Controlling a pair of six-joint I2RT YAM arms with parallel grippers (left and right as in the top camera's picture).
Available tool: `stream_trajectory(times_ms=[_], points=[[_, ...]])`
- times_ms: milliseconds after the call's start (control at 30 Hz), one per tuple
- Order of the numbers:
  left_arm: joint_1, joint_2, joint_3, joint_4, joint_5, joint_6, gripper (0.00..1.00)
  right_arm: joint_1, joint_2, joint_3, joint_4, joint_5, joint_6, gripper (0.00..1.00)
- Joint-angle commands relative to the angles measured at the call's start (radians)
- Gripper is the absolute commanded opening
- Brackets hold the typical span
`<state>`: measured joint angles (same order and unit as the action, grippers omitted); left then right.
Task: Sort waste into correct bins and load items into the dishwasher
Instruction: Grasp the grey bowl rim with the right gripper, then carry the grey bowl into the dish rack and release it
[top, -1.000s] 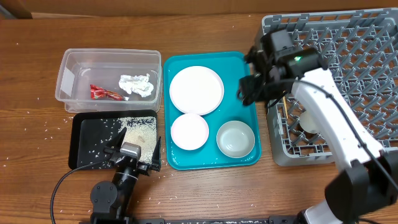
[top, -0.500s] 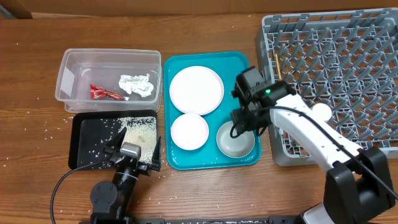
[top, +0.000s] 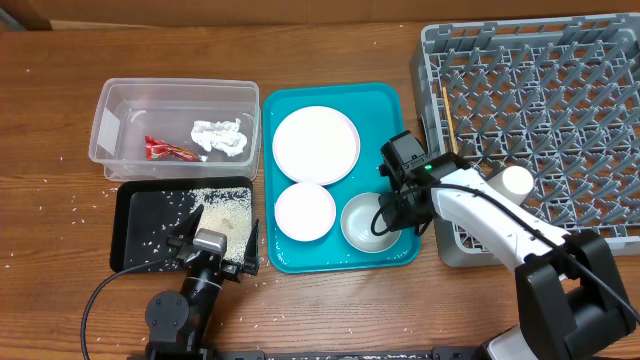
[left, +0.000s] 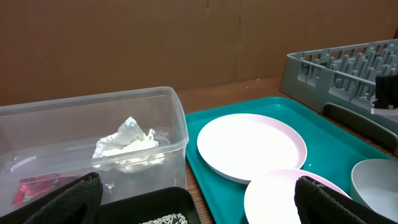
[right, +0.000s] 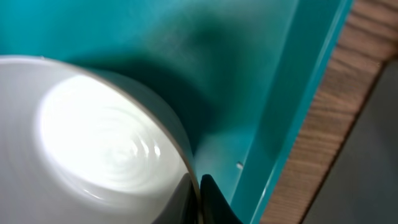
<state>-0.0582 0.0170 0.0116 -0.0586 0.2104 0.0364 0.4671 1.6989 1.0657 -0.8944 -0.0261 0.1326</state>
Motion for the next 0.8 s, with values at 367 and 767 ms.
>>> stream_trajectory(times_ms=[367, 767], points=[[0.006, -0.006, -0.007, 0.004, 0.016, 0.009, 1.0, 0.002, -0.264, 0.287, -0.045, 0.495, 0.086, 0.04], [0.006, -0.006, -0.007, 0.004, 0.016, 0.009, 1.0, -0.077, -0.189, 0.309, -0.012, 1.212, 0.085, 0.04]])
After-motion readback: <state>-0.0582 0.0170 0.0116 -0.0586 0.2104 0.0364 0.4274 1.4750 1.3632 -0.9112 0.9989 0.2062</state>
